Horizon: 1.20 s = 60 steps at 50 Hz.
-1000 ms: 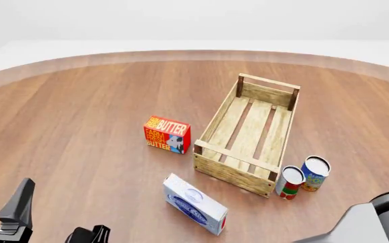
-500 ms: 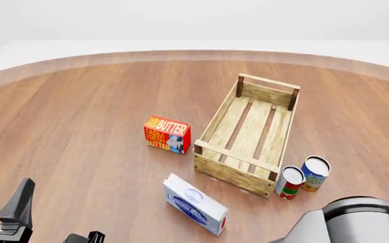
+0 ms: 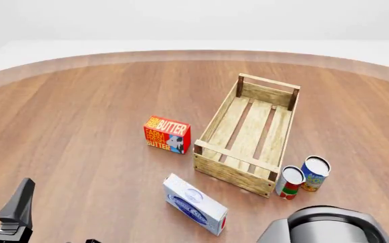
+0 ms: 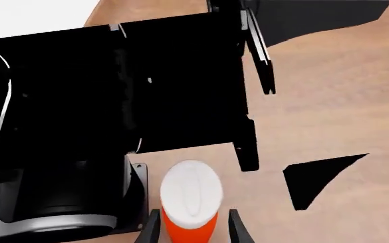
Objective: Pick up the ketchup, and put it in the wooden tray.
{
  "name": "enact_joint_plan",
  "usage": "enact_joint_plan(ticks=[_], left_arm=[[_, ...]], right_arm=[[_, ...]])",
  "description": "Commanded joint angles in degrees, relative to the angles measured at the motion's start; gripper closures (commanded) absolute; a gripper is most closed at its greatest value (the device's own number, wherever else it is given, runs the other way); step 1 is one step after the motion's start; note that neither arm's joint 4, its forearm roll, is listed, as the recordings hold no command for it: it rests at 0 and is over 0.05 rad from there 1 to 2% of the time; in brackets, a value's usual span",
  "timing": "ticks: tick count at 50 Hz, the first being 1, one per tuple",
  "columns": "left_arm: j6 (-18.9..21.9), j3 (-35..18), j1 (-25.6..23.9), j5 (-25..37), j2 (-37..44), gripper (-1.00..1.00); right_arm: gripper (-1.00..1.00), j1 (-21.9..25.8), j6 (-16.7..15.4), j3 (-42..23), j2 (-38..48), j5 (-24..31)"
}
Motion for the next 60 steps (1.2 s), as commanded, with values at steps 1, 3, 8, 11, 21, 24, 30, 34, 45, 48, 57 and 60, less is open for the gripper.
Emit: enact_joint_plan(ticks=[1,3,8,11,21,24,30,34,45,48,57,60], left_arm=[[0.0,0.0,0.0,0.0,0.0,-1.0],[0.0,0.0,0.0,0.0,0.0,-1.0],[0.0,0.0,0.0,0.0,0.0,-1.0],[0.0,0.0,0.0,0.0,0.0,-1.0],[0.0,0.0,0.0,0.0,0.0,-1.0],[0.0,0.0,0.0,0.0,0.0,-1.0],[0.0,0.0,0.0,0.0,0.0,-1.0],[0.0,0.0,0.0,0.0,0.0,-1.0],[0.0,0.0,0.0,0.0,0.0,-1.0],[0.0,0.0,0.0,0.0,0.0,-1.0],[0.0,0.0,0.0,0.0,0.0,-1.0],[0.0,0.0,0.0,0.0,0.0,-1.0]], right_arm=[[-1.0,0.1,0.1,-1.7,1.8,0.3],[-1.0,0.0,-0.1,-2.1,2.3,0.5],[1.0,-0.7,-1.1,-2.3,2.5,0.4],[1.0,-0.2,-1.0,-2.0,2.2,0.3],[1.0,0.2,-1.1,0.6,0.1,-0.9],[1.0,0.2,-1.1,2.0,-1.3,-1.4],[1.0,0.2,-1.0,4.1,-3.2,-1.8],[1.0,-0.4,-0.5,5.8,-4.4,-2.6],[1.0,-1.5,0.4,9.8,-6.9,-4.4],[1.0,-2.0,0.5,11.1,-7.8,-5.0],[1.0,-4.2,1.3,15.6,-11.0,-6.9],[1.0,-5.3,1.1,17.1,-12.3,-7.4]])
